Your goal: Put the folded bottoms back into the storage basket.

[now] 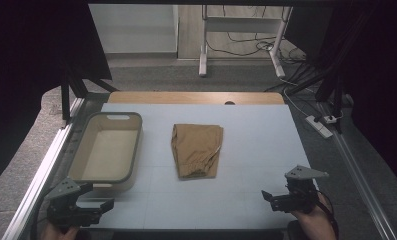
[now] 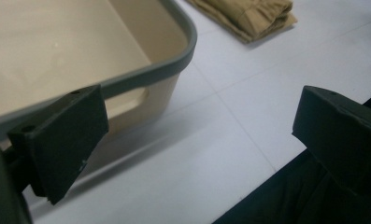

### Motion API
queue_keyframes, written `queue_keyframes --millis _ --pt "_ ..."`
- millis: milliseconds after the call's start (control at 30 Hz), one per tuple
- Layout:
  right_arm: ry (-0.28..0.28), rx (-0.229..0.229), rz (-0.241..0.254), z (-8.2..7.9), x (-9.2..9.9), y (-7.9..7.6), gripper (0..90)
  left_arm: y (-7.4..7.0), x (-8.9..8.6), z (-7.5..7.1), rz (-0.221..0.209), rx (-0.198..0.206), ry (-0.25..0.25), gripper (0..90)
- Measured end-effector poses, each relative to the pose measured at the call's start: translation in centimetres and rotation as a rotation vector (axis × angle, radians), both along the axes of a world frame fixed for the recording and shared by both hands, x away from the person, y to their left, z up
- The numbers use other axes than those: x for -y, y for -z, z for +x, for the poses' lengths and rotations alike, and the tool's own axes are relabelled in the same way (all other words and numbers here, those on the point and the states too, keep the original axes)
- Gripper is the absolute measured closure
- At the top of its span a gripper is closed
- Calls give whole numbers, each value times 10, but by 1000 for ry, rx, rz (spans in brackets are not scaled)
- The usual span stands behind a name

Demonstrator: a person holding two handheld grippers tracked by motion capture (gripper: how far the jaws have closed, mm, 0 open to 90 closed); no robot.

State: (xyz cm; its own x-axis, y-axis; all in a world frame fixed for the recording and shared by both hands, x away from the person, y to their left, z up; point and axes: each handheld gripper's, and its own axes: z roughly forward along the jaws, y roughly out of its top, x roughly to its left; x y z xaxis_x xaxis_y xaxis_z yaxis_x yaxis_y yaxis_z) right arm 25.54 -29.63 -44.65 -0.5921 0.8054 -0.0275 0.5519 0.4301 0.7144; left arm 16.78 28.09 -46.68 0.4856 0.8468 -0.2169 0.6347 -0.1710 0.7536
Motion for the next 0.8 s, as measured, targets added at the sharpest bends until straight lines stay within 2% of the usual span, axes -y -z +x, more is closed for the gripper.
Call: queue_keyframes --millis 267,367,433,600,800 --pt "1 -6 -9 0 -1 0 0 -1 7 1 2 -3 27 21" --pt "3 -5 -7 0 0 0 0 -1 9 2 5 10 47 22" --pt "4 -5 -4 1 0 0 0 -2 9 3 -1 -3 57 26" --pt "-2 -12 -11 1 -1 1 0 -3 10 6 -25 -3 83 31" --pt "-8 -15 -15 1 -2 1 0 -5 15 11 -31 -18 123 43"
